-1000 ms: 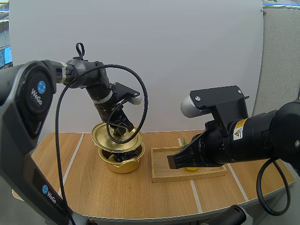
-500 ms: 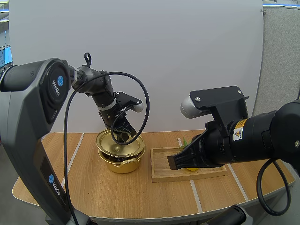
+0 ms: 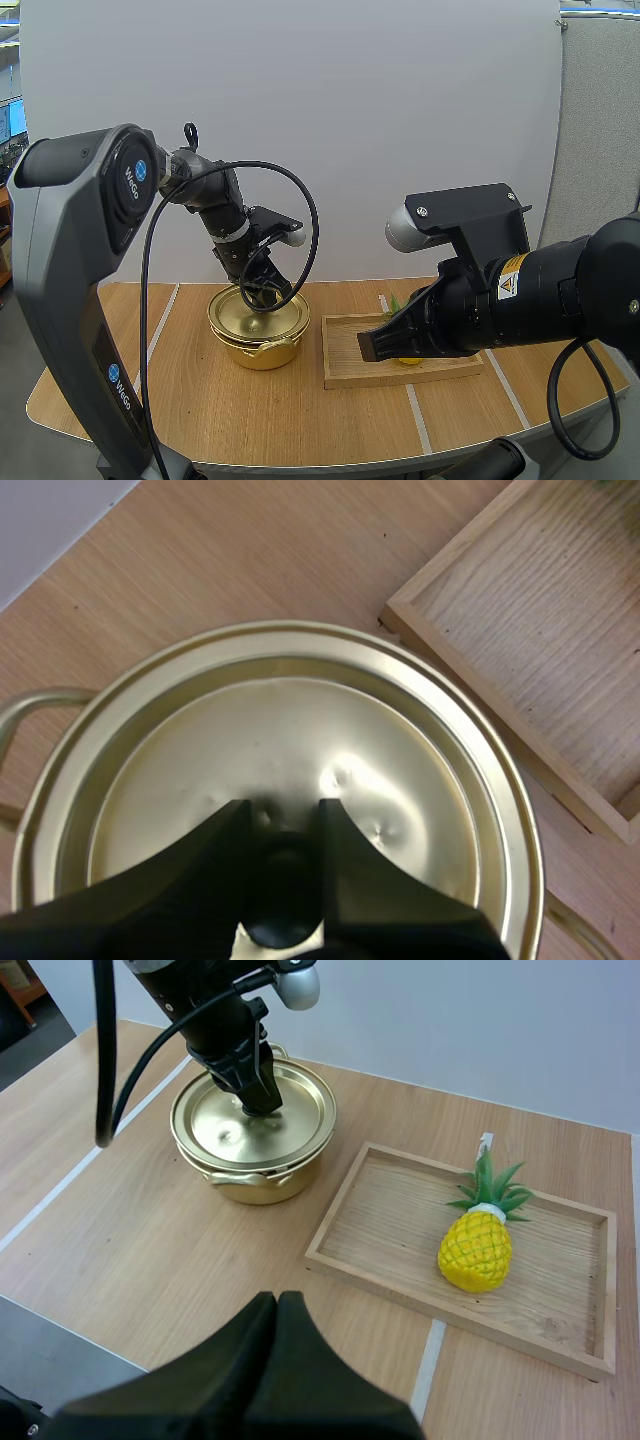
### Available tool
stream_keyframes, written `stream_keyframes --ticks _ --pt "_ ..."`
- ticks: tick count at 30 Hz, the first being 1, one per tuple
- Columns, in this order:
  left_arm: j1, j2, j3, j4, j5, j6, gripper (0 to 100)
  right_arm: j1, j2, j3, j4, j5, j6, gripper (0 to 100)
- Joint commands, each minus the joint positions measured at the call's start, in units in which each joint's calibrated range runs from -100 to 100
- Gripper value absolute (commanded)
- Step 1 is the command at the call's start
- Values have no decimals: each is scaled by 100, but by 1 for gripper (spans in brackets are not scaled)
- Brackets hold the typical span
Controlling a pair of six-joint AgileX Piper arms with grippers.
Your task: Open the pot, put the grape inside, and close it
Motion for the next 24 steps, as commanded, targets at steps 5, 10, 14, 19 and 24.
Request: stream_keyframes --ticks 5,10,14,19,24 --pt "-9 349 -15 -129 263 29 0 -20 -45 15 -11 35 10 0" --pt "-9 349 -15 -167 671 31 4 -20 -45 15 -11 35 10 0" --pt "-9 349 -15 -246 904 31 31 -20 -45 15 -11 35 10 0" --pt "-9 349 -15 -346 1229 -34 100 -20 -45 15 -11 35 10 0" --pt "-9 214 -42 -346 1312 -277 100 -20 -45 15 -11 35 10 0"
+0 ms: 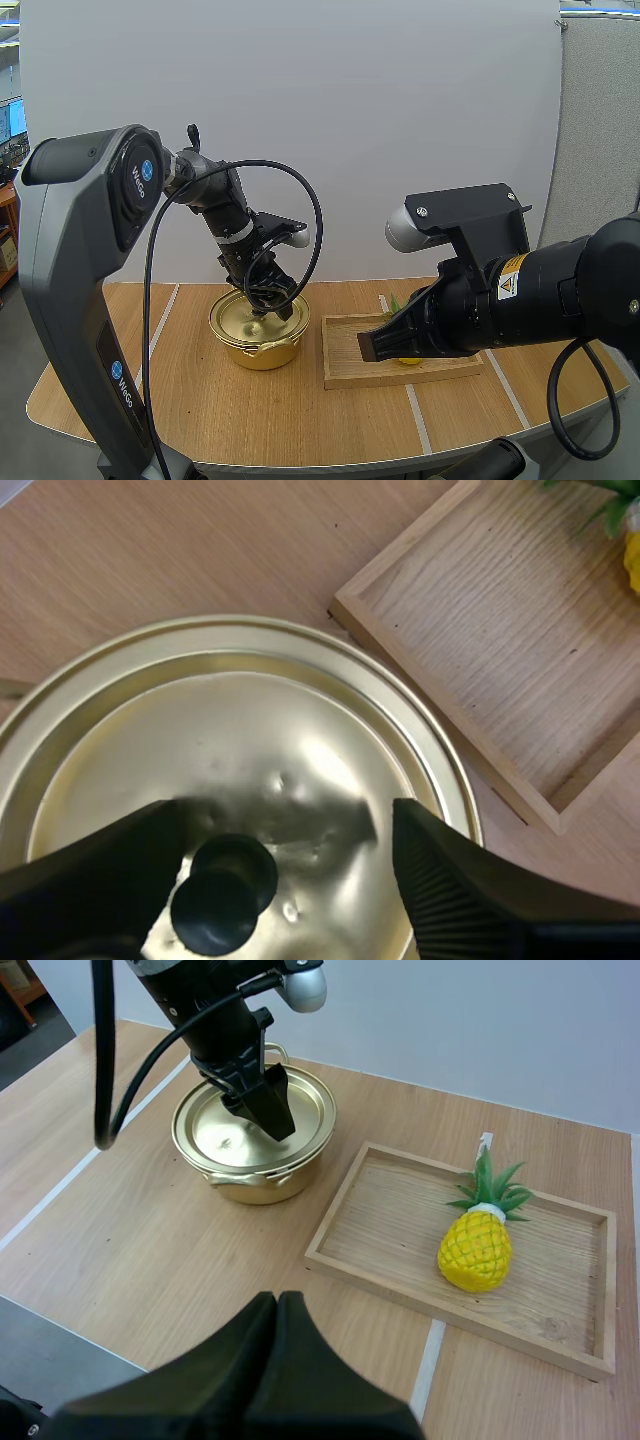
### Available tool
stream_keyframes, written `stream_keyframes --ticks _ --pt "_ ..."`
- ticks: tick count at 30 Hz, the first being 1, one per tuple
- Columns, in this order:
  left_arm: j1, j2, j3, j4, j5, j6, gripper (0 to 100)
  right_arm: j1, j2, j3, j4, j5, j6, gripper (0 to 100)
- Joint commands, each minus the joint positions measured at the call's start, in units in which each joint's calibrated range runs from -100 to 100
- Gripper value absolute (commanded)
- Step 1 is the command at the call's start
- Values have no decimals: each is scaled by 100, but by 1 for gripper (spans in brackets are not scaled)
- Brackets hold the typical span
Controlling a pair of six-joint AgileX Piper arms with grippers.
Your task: Open the pot, put the grape inside, and close it
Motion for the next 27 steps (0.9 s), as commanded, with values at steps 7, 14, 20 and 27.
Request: stream_keyframes --ticks 7,14,20,27 --pt "-24 -796 -308 -50 1064 -307 100 -20 -45 15 -11 35 10 0" --pt "-24 -1813 -727 18 1553 -385 100 -20 -45 15 -11 35 10 0" --pt "-24 -2805 -957 487 1553 -512 100 -20 -45 15 -11 35 10 0" --pt "-24 -3984 -1127 608 1553 -581 100 -20 -45 15 -11 35 10 0"
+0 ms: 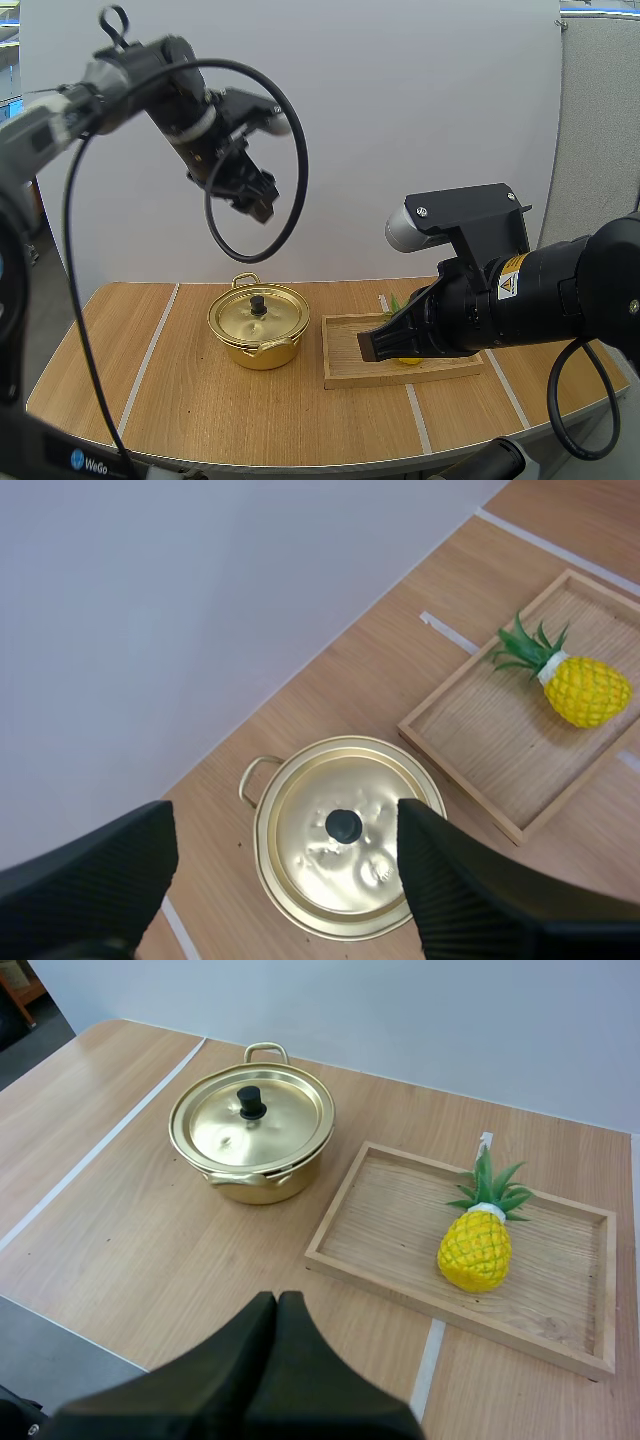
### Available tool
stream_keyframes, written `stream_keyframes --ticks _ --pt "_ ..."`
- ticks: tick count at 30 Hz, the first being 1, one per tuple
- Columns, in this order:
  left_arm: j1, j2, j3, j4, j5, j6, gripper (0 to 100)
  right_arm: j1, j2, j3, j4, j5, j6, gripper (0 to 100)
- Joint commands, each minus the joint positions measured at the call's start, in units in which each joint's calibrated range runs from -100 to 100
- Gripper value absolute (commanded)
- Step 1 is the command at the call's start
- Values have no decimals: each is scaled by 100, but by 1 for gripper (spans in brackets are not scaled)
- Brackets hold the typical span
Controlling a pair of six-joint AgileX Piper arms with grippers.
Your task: Open the pot, put the grape inside, and close it
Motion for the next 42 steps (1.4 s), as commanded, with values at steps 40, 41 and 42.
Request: stream_keyframes --ticks 40,41,42 --pt "12 -6773 1330 -125 90 -1125 0 -205 -1249 15 337 -649 10 0" --pt "31 -6926 1435 -39 90 -1144 0 -241 -1335 15 337 -743 10 0" --pt "68 -7086 1516 56 90 -1182 0 -303 -1474 15 337 -887 10 0"
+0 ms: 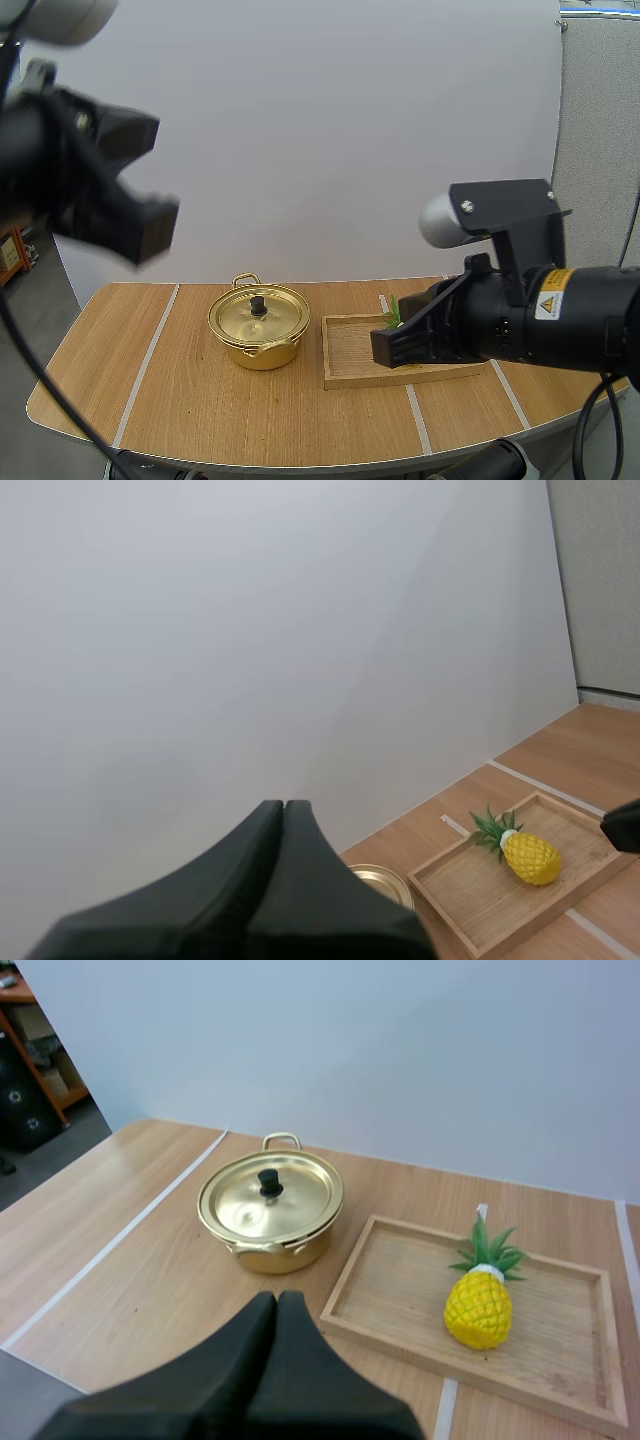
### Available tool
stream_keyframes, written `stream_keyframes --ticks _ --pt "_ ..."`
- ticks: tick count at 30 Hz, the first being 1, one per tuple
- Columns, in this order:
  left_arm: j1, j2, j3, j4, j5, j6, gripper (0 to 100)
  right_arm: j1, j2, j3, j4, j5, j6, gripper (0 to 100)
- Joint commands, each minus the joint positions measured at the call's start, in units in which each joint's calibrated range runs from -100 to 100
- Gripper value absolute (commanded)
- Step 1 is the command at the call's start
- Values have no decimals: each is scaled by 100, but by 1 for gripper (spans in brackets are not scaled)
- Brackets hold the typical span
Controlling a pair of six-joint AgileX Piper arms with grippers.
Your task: Open the pot, put the grape inside, and close it
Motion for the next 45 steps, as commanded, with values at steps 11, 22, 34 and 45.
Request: stream_keyframes --ticks 11,22,34,45 --pt "318 -1800 1902 732 -1049 -610 0 -765 -831 17 118 -2285 -292 0" --pt "318 -1800 3983 894 -4928 -1487 0 -791 -831 1177 14 -5158 -791 0" --pt "318 -1800 6301 1039 -7553 -1497 0 -806 -831 3727 -19 -9308 -791 0" --pt "318 -1800 7792 993 -10090 -1837 0 -806 -831 4623 -19 -9188 -791 0"
